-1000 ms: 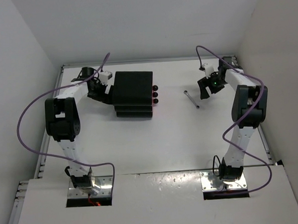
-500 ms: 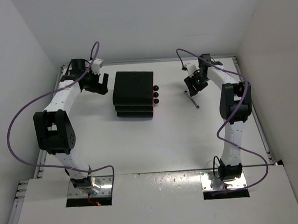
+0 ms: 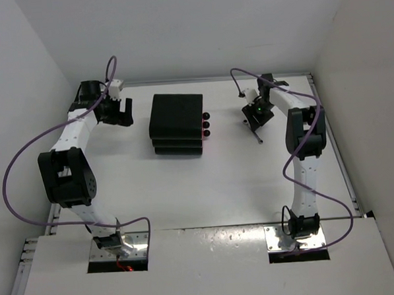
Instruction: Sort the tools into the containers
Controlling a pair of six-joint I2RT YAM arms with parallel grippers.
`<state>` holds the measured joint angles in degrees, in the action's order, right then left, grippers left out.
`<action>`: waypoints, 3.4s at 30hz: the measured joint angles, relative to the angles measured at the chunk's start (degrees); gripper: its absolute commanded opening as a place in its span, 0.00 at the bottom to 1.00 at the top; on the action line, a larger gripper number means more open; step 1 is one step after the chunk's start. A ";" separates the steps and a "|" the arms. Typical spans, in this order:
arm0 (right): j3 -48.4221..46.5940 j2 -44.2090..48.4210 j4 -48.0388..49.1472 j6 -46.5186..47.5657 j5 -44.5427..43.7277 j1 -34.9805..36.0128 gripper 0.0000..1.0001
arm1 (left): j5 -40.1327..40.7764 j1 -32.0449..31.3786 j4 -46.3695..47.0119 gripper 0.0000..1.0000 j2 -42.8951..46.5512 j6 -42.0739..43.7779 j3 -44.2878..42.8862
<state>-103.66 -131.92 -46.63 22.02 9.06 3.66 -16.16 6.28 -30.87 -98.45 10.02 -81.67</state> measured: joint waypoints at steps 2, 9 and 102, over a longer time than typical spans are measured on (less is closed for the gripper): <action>0.02 0.00 -0.07 0.00 -0.17 0.37 0.53 | -0.28 0.57 -0.31 1.00 0.00 -0.02 0.68; 0.70 0.09 0.04 0.00 -0.09 1.60 0.50 | -1.07 1.97 -0.48 1.00 0.02 -0.04 2.62; -34.58 -2.27 -0.37 -16.02 12.35 29.94 0.65 | -6.62 3.63 0.96 1.00 10.12 -4.35 11.76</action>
<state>-138.23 -134.19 -47.00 6.00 21.41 33.61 -22.79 9.91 -29.91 -88.33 5.67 -69.91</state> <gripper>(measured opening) 0.630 0.997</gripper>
